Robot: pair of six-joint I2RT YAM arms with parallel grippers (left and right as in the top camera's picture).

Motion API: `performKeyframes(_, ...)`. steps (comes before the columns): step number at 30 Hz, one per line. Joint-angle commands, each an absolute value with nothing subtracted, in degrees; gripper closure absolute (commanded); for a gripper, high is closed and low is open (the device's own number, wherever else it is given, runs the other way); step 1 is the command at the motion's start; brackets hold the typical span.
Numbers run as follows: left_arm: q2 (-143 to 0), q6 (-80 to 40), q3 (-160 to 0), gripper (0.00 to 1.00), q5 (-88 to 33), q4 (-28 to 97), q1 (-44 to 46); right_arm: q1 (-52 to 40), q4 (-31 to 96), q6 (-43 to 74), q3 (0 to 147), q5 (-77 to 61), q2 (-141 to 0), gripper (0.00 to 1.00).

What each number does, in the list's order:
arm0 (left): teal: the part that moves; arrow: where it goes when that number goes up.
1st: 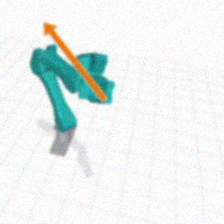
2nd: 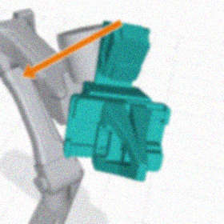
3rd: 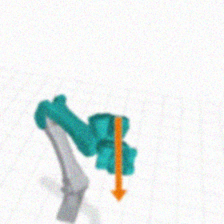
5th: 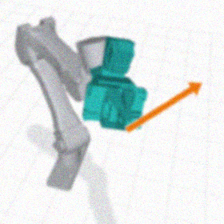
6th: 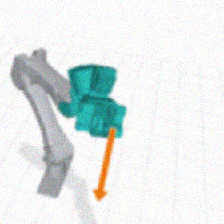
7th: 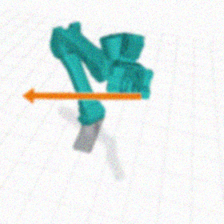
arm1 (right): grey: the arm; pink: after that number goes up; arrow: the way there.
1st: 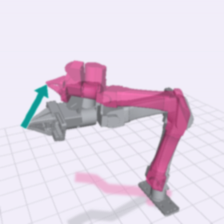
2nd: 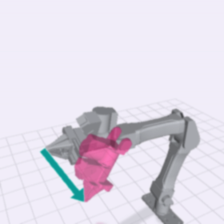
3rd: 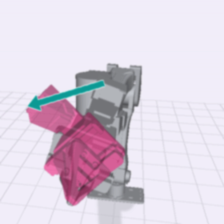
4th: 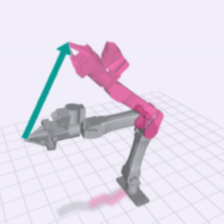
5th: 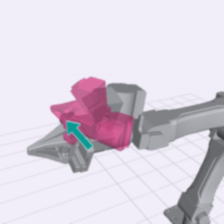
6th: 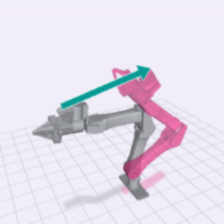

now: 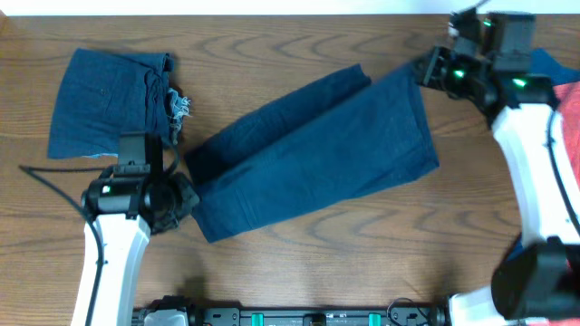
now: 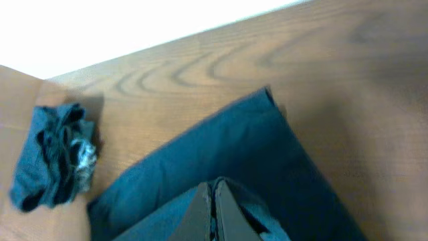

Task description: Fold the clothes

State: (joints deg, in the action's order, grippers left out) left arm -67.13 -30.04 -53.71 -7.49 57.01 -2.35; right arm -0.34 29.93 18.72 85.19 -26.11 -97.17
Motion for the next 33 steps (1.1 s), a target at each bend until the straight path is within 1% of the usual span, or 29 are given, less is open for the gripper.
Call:
performKeyframes(1, -71.1, -30.5, -53.2, 0.94, 1.4, 53.5, -2.8, -1.5, 22.6, 19.5, 86.8, -21.4, -102.3, 0.99)
performKeyframes(6, -78.6, -30.5, -53.2, 0.94, 4.7, 45.1, -2.8, -4.8, 9.0, 19.7, 86.8, -21.2, -111.7, 0.98)
performKeyframes(7, -80.0, -30.5, -53.2, 0.94, 5.4, 43.9, -2.8, -5.1, 6.9, 19.7, 86.8, -21.2, -113.1, 0.88)
performKeyframes(8, -81.8, -30.5, -53.2, 0.93, 6.1, 42.5, -2.8, -5.7, 3.9, 19.7, 86.8, -21.2, -115.3, 0.45)
performKeyframes(9, -83.0, -30.5, -53.2, 0.89, 6.3, 41.4, -2.8, -5.9, 3.1, 19.2, 86.8, -20.7, -116.4, 0.17)
performKeyframes(10, -84.2, -30.4, -53.2, 0.83, 6.3, 40.4, -2.8, -6.0, 3.0, 19.0, 86.8, -20.3, -117.5, 0.11)
performKeyframes(11, -85.3, -29.8, -53.2, 0.71, 6.3, 39.6, -2.8, -5.7, 4.1, 19.1, 86.8, -20.4, -118.1, 0.08)
performKeyframes(12, -86.3, -29.1, -53.3, 0.64, 6.3, 39.5, -2.8, -5.2, 6.7, 19.0, 86.8, -20.3, -118.1, 0.01)
performKeyframes(16, -86.1, -25.9, -53.3, 0.57, 5.5, 41.4, -2.8, -2.9, 17.6, 15.9, 86.8, -20.6, -116.2, 0.01)
performKeyframes(21, -83.7, -23.9, -53.9, 0.55, 3.8, 45.3, -2.8, 1.5, 38.9, 14.1, 86.8, -20.1, -112.7, 0.01)
performKeyframes(24, -82.6, -22.7, -53.9, 0.55, -1.0, 47.1, -2.8, 2.4, 46.6, 12.9, 86.1, -20.1, -113.2, 0.05)
performKeyframes(31, -82.7, -22.5, -53.8, 0.5, -2.4, 51.3, -2.8, 0.4, 47.0, 8.4, 83.6, -21.3, -113.2, 0.36)
performKeyframes(32, -82.8, -22.5, -53.8, 0.5, -2.4, 51.7, -2.8, 0.3, 47.0, 8.0, 83.6, -21.5, -113.1, 0.45)
performKeyframes(33, -82.8, -22.5, -53.7, 0.5, -2.4, 52.2, -2.8, 0.3, 47.0, 8.0, 83.6, -21.4, -113.1, 0.63)
